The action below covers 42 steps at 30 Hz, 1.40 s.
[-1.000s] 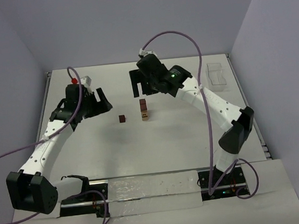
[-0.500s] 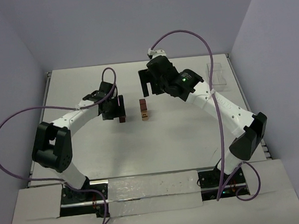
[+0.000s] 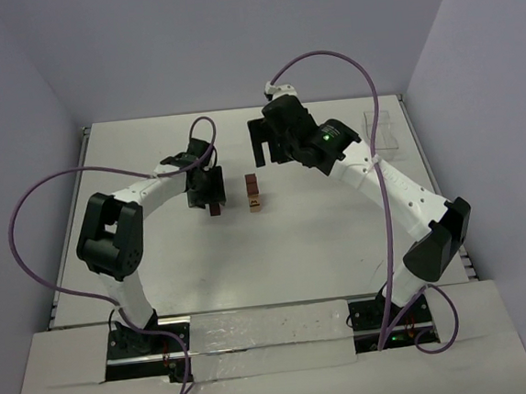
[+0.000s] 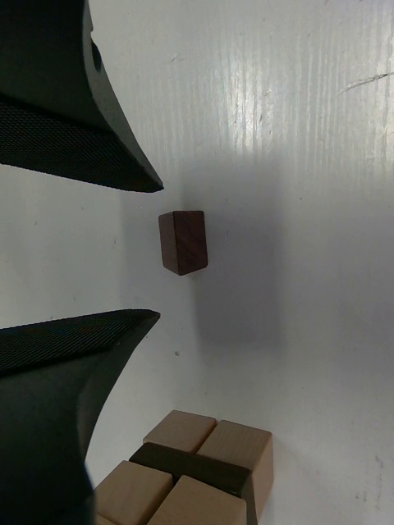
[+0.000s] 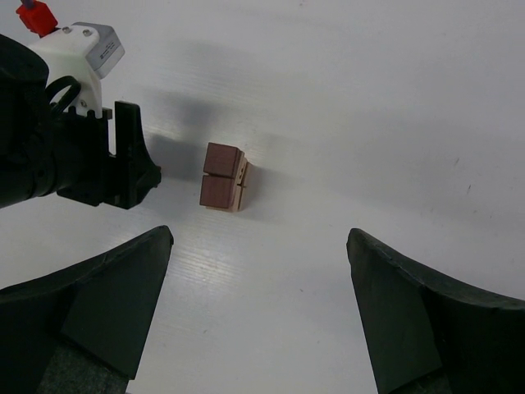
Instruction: Build the wood block tower
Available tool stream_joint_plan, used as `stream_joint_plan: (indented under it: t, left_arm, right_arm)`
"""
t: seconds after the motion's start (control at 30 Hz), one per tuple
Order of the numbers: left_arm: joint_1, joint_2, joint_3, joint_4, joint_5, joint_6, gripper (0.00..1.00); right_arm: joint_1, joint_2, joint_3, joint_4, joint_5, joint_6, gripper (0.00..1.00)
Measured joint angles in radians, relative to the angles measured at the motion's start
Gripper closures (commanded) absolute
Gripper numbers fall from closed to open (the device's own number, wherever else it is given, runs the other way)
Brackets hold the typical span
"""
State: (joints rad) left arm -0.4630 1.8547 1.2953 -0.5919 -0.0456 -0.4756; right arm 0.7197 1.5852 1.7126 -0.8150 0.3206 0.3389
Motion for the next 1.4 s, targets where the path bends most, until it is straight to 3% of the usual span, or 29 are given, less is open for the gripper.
stream_joint_plan:
  t: [0.57,0.77,1.03,1.3,1.4]
  left_arm:
    - [0.0,0.058,0.004,-0.005,-0.012,-0.006,0.41]
    - [0.0,0.059,0.01,-0.008,-0.024,-0.006,0.54]
    - [0.0,0.059,0.014,-0.007,-0.029,-0.002,0.57]
    - [0.0,0.045,0.005,0.001,-0.018,0.006,0.79]
    - [0.009,-0.033,-0.058,0.039,0.056,0.011,0.82]
  right_arm:
    - [-0.019,0.0,-0.001,0.0,-0.012,0.004,0.05]
    - [-0.025,0.0,-0.004,0.0,-0.019,0.004,0.05]
    - [-0.025,0.0,-0.005,0.0,-0.035,0.004,0.06]
    - [-0.027,0.0,-0.004,0.0,-0.047,0.004,0.07]
    - [-0.027,0.0,-0.004,0.0,-0.062,0.003,0.08]
